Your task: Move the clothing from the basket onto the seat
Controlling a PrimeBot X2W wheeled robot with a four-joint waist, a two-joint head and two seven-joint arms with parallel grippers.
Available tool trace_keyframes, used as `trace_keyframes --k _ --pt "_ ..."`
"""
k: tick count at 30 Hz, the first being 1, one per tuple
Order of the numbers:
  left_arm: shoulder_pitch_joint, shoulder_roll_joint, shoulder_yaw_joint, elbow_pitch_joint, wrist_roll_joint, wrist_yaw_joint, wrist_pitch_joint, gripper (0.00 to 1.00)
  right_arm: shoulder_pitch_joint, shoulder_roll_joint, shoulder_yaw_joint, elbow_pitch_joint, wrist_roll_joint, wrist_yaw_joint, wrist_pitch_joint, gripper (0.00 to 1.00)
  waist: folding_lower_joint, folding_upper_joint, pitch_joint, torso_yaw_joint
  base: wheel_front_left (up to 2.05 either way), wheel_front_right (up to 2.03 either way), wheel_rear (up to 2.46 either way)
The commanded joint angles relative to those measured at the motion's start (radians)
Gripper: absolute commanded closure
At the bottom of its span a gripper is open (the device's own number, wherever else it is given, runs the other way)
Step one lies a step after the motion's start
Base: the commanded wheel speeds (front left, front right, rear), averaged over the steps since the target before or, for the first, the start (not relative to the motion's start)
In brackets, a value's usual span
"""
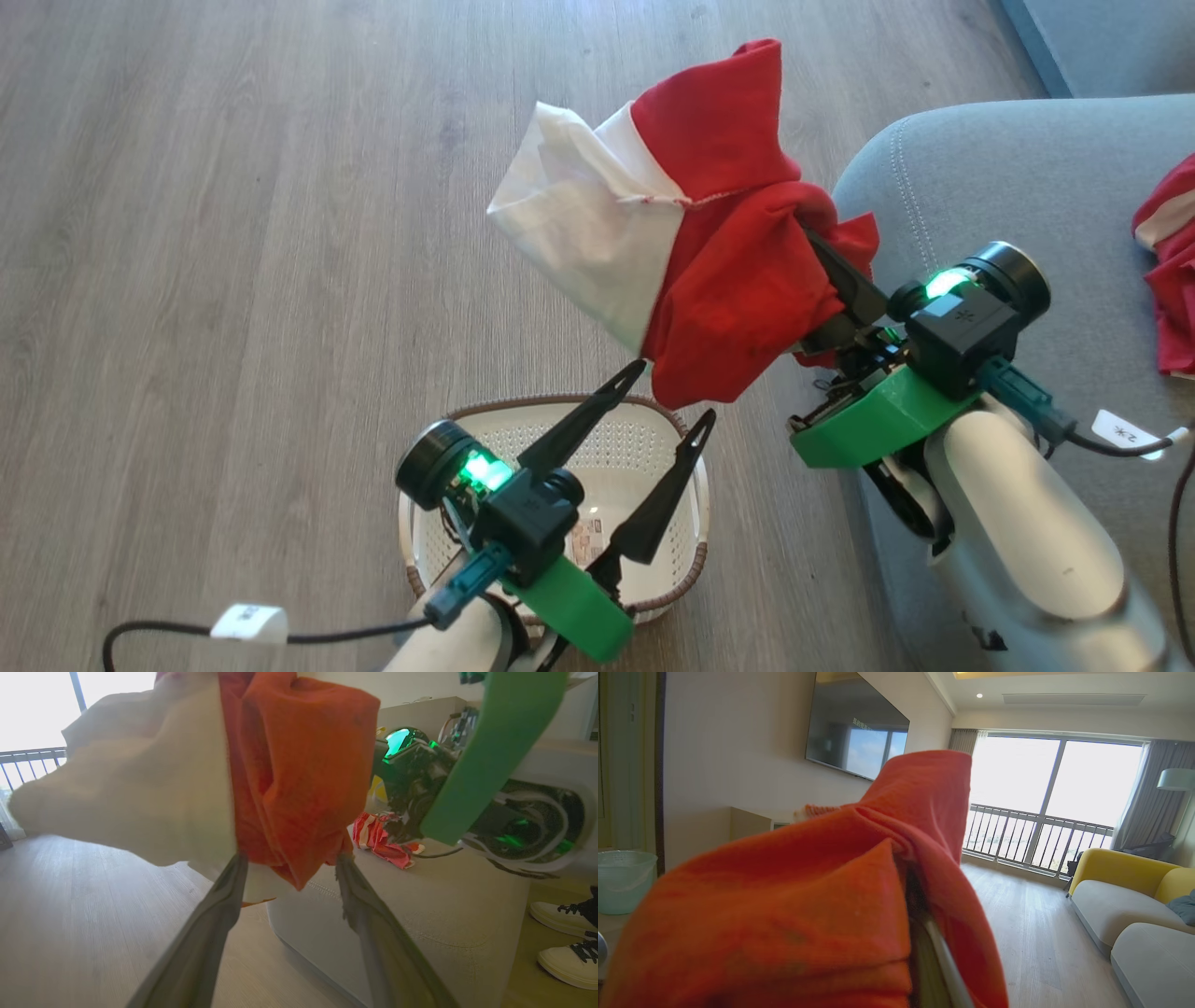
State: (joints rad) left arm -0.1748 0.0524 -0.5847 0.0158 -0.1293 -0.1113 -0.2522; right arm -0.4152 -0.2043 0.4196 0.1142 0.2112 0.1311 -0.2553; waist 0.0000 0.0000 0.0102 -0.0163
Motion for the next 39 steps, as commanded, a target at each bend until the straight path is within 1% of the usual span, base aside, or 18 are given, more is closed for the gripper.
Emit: trace_keyframes --k 1,12,17,27,39 --pt "-0.023 -0.002 0.027 -0.027 0.012 0.0 -0.01 0.0 -0.015 0.008 -0.004 -0.042 -0.007 0.0 -0.006 1.0 0.0 0.0 0.0 0.0 0.0 0.0 0.0" --pt "0.021 -0.002 0.014 0.056 0.047 -0.012 -0.01 0.0 -0.005 0.002 -0.041 -0.066 -0.005 0.0 -0.006 1.0 0.0 0.0 -0.006 -0.004 0.0 0.0 0.0" --pt "0.036 0.013 -0.005 0.077 0.097 -0.015 -0.01 0.0 0.003 0.0 -0.058 -0.069 -0.004 0.0 -0.006 1.0 0.0 0.0 -0.008 -0.009 0.0 0.0 0.0" --pt "0.082 0.007 0.049 0.143 0.084 -0.013 -0.01 0.0 0.018 -0.001 -0.074 -0.076 -0.004 0.0 -0.006 1.0 0.0 0.0 -0.013 -0.019 0.0 0.0 0.0" --pt "0.088 0.001 0.083 0.148 0.077 -0.016 -0.01 0.0 0.019 -0.01 -0.083 -0.076 -0.004 0.0 -0.006 1.0 0.0 0.0 -0.016 -0.025 0.0 0.0 0.0"
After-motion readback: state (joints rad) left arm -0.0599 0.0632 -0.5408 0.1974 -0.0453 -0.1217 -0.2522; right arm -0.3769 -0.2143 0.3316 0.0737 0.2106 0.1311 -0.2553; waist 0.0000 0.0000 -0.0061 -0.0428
